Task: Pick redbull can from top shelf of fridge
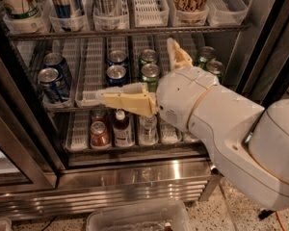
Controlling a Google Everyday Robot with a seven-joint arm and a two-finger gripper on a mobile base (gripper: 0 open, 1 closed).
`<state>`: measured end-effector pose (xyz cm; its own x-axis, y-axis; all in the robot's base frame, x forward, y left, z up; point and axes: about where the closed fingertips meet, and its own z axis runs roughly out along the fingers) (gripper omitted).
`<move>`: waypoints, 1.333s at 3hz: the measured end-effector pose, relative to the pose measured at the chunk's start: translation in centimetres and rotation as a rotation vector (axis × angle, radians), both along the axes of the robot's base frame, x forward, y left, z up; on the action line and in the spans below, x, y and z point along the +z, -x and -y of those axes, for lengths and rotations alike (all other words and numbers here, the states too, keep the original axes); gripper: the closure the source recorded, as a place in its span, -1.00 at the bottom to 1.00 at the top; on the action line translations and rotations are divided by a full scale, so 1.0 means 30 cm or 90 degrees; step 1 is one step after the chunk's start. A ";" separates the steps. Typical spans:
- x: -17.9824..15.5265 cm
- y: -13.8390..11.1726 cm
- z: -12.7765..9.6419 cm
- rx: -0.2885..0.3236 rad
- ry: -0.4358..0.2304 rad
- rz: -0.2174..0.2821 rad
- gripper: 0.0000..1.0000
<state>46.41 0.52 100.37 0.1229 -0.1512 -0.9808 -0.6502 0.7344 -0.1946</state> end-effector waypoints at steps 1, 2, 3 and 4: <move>0.032 -0.036 0.009 -0.002 -0.012 0.018 -1.00; 0.062 -0.072 0.020 -0.003 -0.020 0.030 -1.00; 0.076 -0.107 0.024 0.003 -0.022 0.035 -1.00; 0.081 -0.148 0.019 0.012 -0.022 0.035 -1.00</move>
Offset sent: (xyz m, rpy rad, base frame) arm 0.0402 -0.0165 0.0257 0.0600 -0.0645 -0.0094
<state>50.84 -0.03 102.79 0.1789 -0.1146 -0.9772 -0.6529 0.7292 -0.2050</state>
